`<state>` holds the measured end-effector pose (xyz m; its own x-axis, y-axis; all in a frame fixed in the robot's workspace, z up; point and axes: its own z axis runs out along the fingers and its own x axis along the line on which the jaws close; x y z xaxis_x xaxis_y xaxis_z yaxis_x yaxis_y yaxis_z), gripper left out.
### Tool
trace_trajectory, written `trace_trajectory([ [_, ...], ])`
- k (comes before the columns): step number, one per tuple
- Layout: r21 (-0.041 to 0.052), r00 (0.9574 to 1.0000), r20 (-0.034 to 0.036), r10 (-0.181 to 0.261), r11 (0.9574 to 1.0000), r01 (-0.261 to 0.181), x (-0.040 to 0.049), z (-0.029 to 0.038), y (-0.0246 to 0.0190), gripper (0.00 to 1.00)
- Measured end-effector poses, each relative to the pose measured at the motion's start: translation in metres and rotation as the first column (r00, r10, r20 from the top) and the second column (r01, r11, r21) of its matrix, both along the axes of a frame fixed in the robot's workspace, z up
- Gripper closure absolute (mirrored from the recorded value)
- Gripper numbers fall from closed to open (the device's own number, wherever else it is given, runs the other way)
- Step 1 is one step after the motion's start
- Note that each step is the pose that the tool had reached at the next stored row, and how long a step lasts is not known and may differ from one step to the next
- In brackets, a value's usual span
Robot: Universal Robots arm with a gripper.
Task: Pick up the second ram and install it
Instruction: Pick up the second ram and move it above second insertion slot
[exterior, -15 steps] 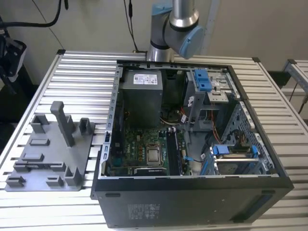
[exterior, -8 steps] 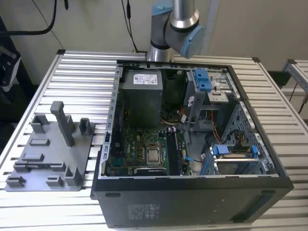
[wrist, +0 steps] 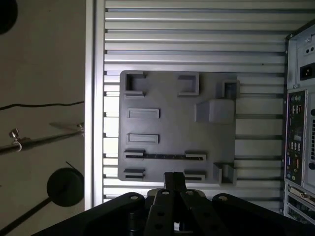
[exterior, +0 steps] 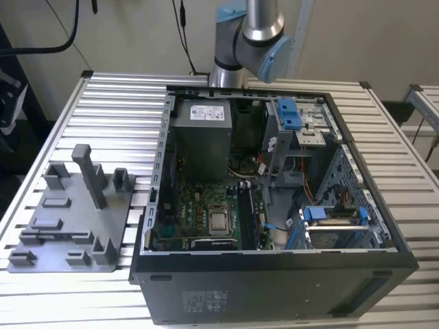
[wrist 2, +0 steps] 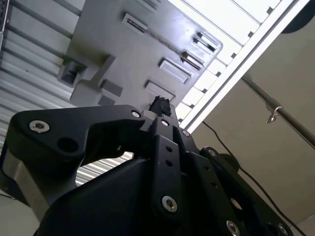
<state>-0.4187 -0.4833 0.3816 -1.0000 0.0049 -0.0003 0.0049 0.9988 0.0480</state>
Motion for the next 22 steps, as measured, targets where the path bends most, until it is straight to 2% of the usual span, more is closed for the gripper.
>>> trace_trajectory([
  [12,-0.0001,1.0000,0.0001,0.005,1.0000,-0.005,0.0000,0.0000,-0.0001,0.89],
  [22,-0.0006,0.9969,0.0000,0.079,0.9969,-0.079,0.0000,0.0000,-0.0001,0.89],
])
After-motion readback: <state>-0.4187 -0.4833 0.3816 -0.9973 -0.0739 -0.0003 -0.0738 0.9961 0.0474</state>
